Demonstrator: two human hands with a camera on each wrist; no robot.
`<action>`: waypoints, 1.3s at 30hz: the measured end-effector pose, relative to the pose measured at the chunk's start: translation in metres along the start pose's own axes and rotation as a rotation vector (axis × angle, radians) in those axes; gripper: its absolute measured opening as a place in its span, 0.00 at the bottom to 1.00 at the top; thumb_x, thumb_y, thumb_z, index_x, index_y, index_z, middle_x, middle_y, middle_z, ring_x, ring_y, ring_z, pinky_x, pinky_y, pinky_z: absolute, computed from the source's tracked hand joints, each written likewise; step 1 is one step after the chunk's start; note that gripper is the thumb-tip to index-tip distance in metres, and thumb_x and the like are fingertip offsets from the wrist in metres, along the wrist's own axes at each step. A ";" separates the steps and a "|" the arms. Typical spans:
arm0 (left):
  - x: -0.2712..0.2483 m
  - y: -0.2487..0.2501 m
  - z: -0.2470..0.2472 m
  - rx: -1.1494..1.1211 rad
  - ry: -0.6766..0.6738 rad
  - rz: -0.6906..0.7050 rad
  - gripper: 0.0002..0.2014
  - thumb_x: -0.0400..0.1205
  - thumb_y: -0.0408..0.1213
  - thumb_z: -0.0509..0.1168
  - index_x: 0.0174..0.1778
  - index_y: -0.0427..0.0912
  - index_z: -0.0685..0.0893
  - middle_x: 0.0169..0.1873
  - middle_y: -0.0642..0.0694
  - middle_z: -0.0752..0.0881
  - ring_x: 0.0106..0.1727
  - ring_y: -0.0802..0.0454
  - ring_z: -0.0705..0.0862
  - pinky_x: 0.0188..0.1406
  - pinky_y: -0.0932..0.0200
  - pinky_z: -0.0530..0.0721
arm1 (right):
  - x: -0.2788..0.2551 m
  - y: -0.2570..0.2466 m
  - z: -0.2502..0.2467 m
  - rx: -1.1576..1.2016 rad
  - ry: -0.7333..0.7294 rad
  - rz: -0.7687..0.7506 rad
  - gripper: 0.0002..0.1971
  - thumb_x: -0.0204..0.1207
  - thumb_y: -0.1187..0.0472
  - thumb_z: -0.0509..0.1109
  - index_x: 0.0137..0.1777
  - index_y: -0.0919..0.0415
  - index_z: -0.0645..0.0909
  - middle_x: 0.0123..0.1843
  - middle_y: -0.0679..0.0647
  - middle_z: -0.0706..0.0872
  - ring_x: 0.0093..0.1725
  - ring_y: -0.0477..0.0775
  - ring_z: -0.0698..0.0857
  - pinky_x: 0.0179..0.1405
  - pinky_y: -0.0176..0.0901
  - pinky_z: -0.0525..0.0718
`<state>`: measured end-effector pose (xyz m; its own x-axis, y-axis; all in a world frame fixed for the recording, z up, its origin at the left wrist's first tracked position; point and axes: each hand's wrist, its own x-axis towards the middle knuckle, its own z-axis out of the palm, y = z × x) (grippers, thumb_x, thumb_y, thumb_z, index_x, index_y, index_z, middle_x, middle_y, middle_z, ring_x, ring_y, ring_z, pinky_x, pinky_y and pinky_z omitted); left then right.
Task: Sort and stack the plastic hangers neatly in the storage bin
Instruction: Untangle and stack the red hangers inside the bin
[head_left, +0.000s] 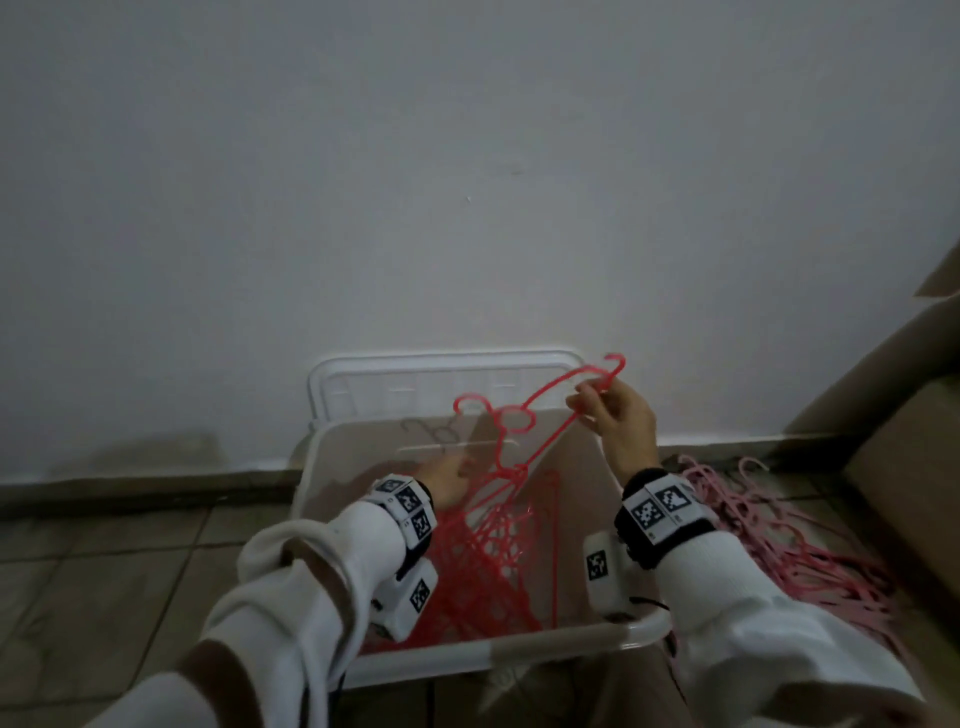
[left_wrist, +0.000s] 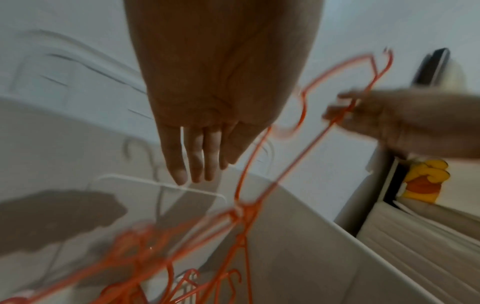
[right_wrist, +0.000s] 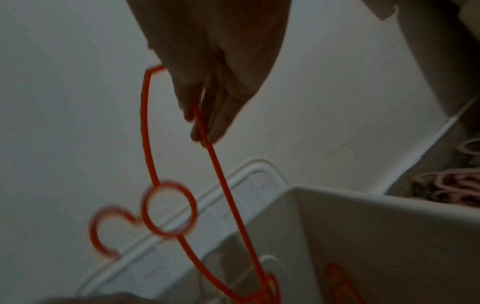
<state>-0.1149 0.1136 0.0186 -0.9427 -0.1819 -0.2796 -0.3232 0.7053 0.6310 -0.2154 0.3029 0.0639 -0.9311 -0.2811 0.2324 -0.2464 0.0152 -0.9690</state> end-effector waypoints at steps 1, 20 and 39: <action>-0.001 -0.008 -0.005 0.000 0.001 -0.046 0.17 0.82 0.28 0.54 0.64 0.37 0.81 0.61 0.40 0.83 0.62 0.43 0.82 0.60 0.53 0.78 | -0.001 0.015 0.002 -0.186 -0.148 0.018 0.09 0.76 0.70 0.68 0.54 0.62 0.81 0.51 0.63 0.87 0.45 0.40 0.88 0.49 0.34 0.83; -0.070 -0.014 -0.041 -0.094 0.075 -0.212 0.14 0.83 0.27 0.57 0.63 0.33 0.78 0.57 0.35 0.86 0.55 0.43 0.84 0.60 0.55 0.78 | -0.033 0.017 0.022 -0.992 -0.947 0.226 0.19 0.77 0.65 0.67 0.69 0.61 0.76 0.66 0.58 0.82 0.65 0.56 0.81 0.64 0.40 0.76; -0.063 -0.010 -0.017 0.143 -0.116 -0.167 0.14 0.82 0.29 0.61 0.63 0.35 0.82 0.56 0.37 0.87 0.53 0.46 0.85 0.37 0.68 0.76 | -0.045 0.019 0.054 -1.181 -1.070 0.220 0.21 0.79 0.63 0.65 0.73 0.63 0.72 0.71 0.60 0.77 0.70 0.57 0.76 0.67 0.42 0.72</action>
<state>-0.0541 0.1064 0.0420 -0.8585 -0.2303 -0.4581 -0.4514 0.7632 0.4623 -0.1633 0.2642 0.0303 -0.4934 -0.6747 -0.5490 -0.6709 0.6969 -0.2535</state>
